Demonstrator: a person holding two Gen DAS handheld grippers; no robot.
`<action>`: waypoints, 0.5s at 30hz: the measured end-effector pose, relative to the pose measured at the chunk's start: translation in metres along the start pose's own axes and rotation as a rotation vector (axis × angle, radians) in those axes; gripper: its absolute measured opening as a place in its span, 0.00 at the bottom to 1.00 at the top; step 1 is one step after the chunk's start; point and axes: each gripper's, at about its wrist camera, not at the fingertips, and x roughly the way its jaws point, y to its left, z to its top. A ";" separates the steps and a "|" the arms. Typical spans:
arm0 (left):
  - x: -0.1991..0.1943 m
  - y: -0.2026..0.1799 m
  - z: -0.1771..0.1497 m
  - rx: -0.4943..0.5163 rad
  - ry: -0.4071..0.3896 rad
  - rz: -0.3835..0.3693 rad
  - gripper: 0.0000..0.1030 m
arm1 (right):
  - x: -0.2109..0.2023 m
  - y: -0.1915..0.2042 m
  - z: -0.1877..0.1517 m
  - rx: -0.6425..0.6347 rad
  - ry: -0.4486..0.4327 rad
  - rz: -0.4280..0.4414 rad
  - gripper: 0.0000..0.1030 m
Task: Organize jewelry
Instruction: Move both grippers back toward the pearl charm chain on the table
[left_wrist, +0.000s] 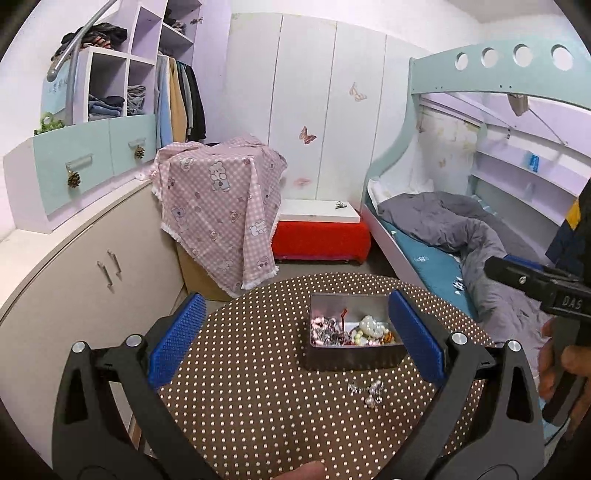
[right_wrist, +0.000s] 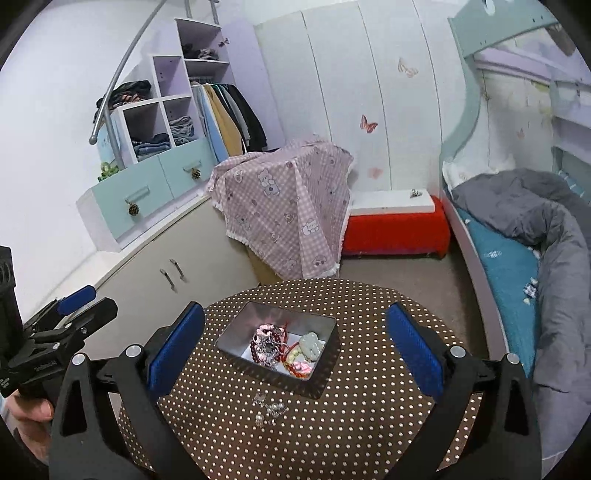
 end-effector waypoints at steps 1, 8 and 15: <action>-0.002 0.000 -0.003 0.001 0.001 0.003 0.94 | -0.003 0.001 -0.002 -0.004 0.000 -0.008 0.92; -0.005 -0.009 -0.032 0.024 0.031 -0.001 0.94 | -0.011 0.004 -0.030 -0.039 0.024 -0.080 0.92; 0.017 -0.022 -0.072 0.029 0.142 -0.044 0.94 | 0.007 -0.013 -0.071 0.001 0.128 -0.107 0.92</action>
